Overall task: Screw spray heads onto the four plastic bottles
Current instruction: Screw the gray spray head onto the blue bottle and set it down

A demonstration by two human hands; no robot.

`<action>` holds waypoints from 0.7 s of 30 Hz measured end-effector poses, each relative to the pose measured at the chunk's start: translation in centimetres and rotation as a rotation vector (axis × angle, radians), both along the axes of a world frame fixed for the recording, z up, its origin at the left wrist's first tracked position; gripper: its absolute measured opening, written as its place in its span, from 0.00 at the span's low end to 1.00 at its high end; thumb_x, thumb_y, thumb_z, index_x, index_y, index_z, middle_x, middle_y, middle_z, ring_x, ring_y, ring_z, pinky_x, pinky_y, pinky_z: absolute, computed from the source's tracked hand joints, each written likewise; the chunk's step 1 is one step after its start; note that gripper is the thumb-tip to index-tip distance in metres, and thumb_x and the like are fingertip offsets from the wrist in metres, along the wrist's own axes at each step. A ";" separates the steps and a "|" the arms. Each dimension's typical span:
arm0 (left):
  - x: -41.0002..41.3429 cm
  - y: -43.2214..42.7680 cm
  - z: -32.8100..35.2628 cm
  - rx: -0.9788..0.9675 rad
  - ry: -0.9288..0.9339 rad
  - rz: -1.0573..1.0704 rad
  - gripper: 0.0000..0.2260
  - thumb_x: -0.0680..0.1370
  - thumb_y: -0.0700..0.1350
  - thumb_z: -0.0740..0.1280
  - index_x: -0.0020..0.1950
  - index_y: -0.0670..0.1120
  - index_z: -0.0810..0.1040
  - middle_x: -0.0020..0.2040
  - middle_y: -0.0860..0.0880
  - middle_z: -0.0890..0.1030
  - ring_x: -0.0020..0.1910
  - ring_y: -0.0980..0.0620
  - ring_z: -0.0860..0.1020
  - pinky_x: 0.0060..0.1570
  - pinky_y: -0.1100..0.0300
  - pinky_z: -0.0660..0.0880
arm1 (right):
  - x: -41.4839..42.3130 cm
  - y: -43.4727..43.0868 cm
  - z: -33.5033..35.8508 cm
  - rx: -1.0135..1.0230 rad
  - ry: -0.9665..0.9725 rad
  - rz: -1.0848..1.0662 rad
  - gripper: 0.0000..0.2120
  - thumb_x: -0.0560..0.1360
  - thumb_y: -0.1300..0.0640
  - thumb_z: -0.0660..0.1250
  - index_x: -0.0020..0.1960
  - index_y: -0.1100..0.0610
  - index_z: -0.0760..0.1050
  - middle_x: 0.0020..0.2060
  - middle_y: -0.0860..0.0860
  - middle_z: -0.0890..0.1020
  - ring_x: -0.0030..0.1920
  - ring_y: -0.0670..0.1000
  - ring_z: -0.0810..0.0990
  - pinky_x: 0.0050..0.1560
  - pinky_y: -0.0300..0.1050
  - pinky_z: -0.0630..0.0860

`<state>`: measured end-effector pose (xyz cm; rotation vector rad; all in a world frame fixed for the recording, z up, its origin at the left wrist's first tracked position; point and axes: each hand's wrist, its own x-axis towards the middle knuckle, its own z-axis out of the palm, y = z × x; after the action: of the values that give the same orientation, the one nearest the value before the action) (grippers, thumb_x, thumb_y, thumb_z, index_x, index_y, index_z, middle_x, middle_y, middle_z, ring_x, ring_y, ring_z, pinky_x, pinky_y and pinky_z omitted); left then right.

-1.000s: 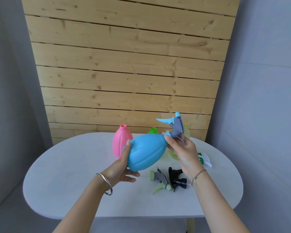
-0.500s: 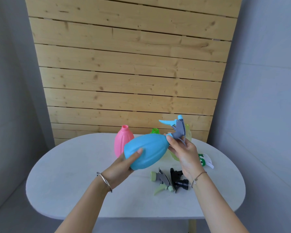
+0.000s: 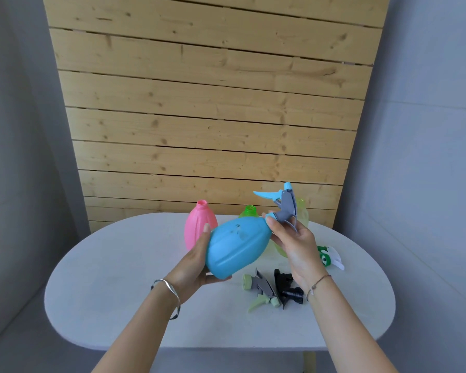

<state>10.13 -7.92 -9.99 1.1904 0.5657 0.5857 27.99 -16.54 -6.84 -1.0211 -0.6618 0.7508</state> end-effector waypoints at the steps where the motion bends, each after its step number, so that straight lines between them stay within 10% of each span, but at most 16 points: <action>1: 0.1 0.0 -0.1 0.020 -0.025 0.036 0.28 0.69 0.67 0.60 0.66 0.57 0.72 0.60 0.49 0.81 0.58 0.48 0.80 0.54 0.51 0.79 | 0.0 0.0 0.1 0.006 0.007 -0.005 0.15 0.71 0.63 0.71 0.58 0.61 0.78 0.50 0.54 0.85 0.51 0.49 0.83 0.54 0.39 0.79; 5: 0.1 0.0 0.1 0.055 -0.163 0.043 0.34 0.66 0.63 0.73 0.69 0.53 0.71 0.66 0.48 0.78 0.63 0.51 0.77 0.54 0.60 0.78 | 0.3 0.0 0.2 0.013 0.046 -0.015 0.17 0.72 0.62 0.70 0.60 0.62 0.77 0.52 0.55 0.84 0.52 0.50 0.83 0.52 0.38 0.80; 9: 0.4 -0.8 0.0 -0.078 -0.059 -0.033 0.28 0.66 0.72 0.57 0.60 0.61 0.76 0.58 0.51 0.83 0.58 0.50 0.81 0.55 0.49 0.79 | 0.3 0.0 0.2 0.013 0.033 -0.004 0.15 0.71 0.62 0.71 0.57 0.62 0.79 0.51 0.54 0.85 0.50 0.47 0.84 0.56 0.40 0.79; 14: 0.6 -0.3 -0.2 -0.011 -0.241 0.151 0.40 0.69 0.53 0.74 0.75 0.60 0.54 0.72 0.51 0.69 0.66 0.50 0.74 0.59 0.54 0.77 | 0.4 0.0 0.1 0.031 0.035 -0.025 0.18 0.71 0.61 0.71 0.61 0.61 0.77 0.50 0.53 0.85 0.50 0.47 0.84 0.54 0.40 0.79; 21: 0.4 -0.6 -0.7 -0.179 -0.041 -0.002 0.23 0.72 0.71 0.54 0.58 0.61 0.75 0.61 0.52 0.78 0.54 0.45 0.83 0.50 0.45 0.80 | -0.6 0.2 -0.4 -0.024 -0.014 -0.041 0.14 0.70 0.62 0.73 0.55 0.62 0.80 0.54 0.56 0.84 0.59 0.53 0.81 0.64 0.48 0.73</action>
<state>10.48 -8.57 -10.73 1.0074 0.5699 0.5452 27.42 -16.30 -7.22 -1.0594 -0.6435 0.7175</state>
